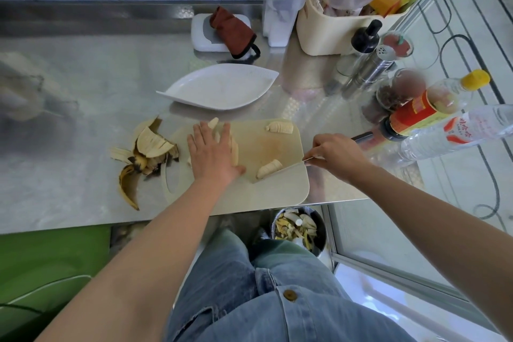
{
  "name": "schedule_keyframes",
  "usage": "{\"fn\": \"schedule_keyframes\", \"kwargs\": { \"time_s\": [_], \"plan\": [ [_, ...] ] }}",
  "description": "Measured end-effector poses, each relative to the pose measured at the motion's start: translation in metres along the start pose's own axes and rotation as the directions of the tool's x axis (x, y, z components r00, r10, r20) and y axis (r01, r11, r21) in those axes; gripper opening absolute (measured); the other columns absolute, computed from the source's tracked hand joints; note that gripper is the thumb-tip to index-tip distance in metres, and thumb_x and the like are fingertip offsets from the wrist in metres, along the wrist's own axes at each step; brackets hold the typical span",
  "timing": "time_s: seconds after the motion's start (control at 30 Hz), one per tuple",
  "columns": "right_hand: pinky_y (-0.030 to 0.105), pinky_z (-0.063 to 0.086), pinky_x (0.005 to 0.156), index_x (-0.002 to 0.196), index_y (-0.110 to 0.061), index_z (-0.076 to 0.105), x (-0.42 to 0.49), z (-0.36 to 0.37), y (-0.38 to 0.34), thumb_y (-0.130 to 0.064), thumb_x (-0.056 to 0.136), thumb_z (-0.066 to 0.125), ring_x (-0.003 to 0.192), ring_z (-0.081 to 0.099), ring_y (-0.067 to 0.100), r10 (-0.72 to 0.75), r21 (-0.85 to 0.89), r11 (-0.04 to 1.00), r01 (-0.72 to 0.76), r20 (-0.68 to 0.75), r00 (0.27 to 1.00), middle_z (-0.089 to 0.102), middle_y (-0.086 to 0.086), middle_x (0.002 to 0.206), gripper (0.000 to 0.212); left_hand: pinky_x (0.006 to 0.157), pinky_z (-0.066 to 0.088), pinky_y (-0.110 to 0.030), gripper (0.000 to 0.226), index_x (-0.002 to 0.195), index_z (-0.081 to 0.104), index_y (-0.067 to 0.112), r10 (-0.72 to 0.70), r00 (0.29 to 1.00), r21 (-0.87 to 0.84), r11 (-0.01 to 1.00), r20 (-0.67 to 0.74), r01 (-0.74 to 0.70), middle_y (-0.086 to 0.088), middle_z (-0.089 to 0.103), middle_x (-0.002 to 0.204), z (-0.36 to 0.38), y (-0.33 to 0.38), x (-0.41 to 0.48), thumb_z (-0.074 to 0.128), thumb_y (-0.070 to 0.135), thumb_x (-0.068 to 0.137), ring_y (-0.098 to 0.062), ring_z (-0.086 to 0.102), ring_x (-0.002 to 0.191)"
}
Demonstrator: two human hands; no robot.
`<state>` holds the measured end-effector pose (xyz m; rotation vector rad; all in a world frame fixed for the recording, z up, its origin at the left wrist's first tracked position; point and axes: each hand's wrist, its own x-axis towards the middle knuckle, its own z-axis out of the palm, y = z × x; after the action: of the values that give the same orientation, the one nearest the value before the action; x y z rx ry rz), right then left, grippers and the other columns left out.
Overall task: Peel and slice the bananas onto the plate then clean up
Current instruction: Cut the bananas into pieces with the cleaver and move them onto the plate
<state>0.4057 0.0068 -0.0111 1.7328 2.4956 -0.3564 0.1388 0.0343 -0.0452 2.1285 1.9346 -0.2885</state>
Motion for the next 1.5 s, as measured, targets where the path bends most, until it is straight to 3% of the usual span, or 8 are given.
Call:
{"fn": "schedule_keyframes", "kwargs": {
  "time_s": [0.13, 0.3, 0.47, 0.67, 0.87, 1.13, 1.5],
  "plan": [
    [0.028, 0.031, 0.058, 0.099, -0.026, 0.076, 0.007, 0.001, -0.002, -0.034, 0.085, 0.068, 0.071, 0.057, 0.024, 0.002, 0.004, 1.000, -0.002, 0.026, 1.000, 0.059, 0.001, 0.083, 0.018, 0.118, 0.010, -0.049, 0.131, 0.151, -0.001, 0.013, -0.082, 0.996, -0.014, 0.996, 0.023, 0.083, -0.025, 0.012, 0.155, 0.001, -0.004, 0.003, 0.071, 0.074, 0.060, -0.039, 0.012, 0.144],
    [0.030, 0.032, 0.059, 0.099, -0.023, 0.076, 0.017, 0.001, -0.002, -0.035, 0.085, 0.067, 0.072, 0.057, 0.026, 0.024, 0.011, 1.000, -0.024, 0.000, 1.000, 0.060, 0.003, 0.084, 0.020, 0.114, 0.018, -0.050, 0.135, 0.150, 0.008, 0.005, -0.082, 0.996, 0.008, 0.997, 0.020, 0.082, -0.015, 0.024, 0.152, 0.005, -0.010, 0.005, 0.065, 0.082, 0.055, -0.032, 0.025, 0.139],
    [0.033, 0.039, 0.060, 0.099, -0.022, 0.076, 0.030, 0.001, -0.001, -0.037, 0.086, 0.065, 0.074, 0.057, 0.027, 0.073, 0.019, 0.997, -0.074, 0.003, 0.997, 0.060, 0.004, 0.086, 0.022, 0.114, 0.018, -0.052, 0.135, 0.150, 0.007, 0.005, -0.068, 0.998, -0.006, 0.998, 0.013, 0.068, -0.014, 0.022, 0.155, 0.005, -0.015, 0.002, 0.064, 0.083, 0.056, -0.030, 0.023, 0.141],
    [0.032, 0.034, 0.057, 0.090, -0.015, 0.076, 0.041, 0.004, 0.002, -0.035, 0.086, 0.066, 0.073, 0.057, 0.031, 0.160, 0.027, 0.987, -0.160, -0.013, 0.987, 0.058, 0.008, 0.082, 0.023, 0.115, 0.018, -0.053, 0.128, 0.150, 0.010, 0.003, -0.036, 0.999, 0.017, 0.999, -0.022, 0.036, -0.014, 0.027, 0.153, 0.007, -0.020, 0.000, 0.060, 0.081, 0.062, -0.028, 0.027, 0.140],
    [0.032, 0.033, 0.057, 0.093, -0.012, 0.073, 0.049, 0.003, -0.002, -0.037, 0.091, 0.059, 0.078, 0.058, 0.030, 0.277, 0.021, 0.961, -0.277, -0.047, 0.960, 0.058, 0.009, 0.089, 0.029, 0.115, 0.018, -0.053, 0.121, 0.150, 0.010, 0.002, -0.044, 0.999, 0.010, 0.999, -0.028, 0.044, -0.014, 0.025, 0.154, 0.009, -0.021, -0.003, 0.055, 0.079, 0.068, -0.028, 0.023, 0.142],
    [0.030, 0.033, 0.057, 0.099, -0.015, 0.074, 0.046, 0.000, -0.004, -0.040, 0.090, 0.059, 0.077, 0.058, 0.028, 0.222, 0.032, 0.975, -0.222, -0.002, 0.975, 0.057, 0.006, 0.088, 0.031, 0.114, 0.019, -0.054, 0.121, 0.150, 0.010, 0.002, -0.040, 0.999, 0.026, 0.999, -0.026, 0.040, -0.014, 0.025, 0.154, 0.009, -0.022, -0.003, 0.054, 0.081, 0.068, -0.028, 0.024, 0.142],
    [0.026, 0.025, 0.052, 0.094, -0.012, 0.072, 0.048, 0.003, -0.010, -0.040, 0.092, 0.056, 0.075, 0.056, 0.027, 0.287, 0.042, 0.957, -0.286, -0.029, 0.958, 0.056, 0.007, 0.090, 0.032, 0.114, 0.019, -0.054, 0.121, 0.150, 0.010, 0.002, -0.045, 0.999, 0.028, 0.999, -0.015, 0.046, -0.013, 0.024, 0.155, 0.006, -0.022, -0.003, 0.055, 0.080, 0.068, -0.027, 0.023, 0.143]
  ]
}}
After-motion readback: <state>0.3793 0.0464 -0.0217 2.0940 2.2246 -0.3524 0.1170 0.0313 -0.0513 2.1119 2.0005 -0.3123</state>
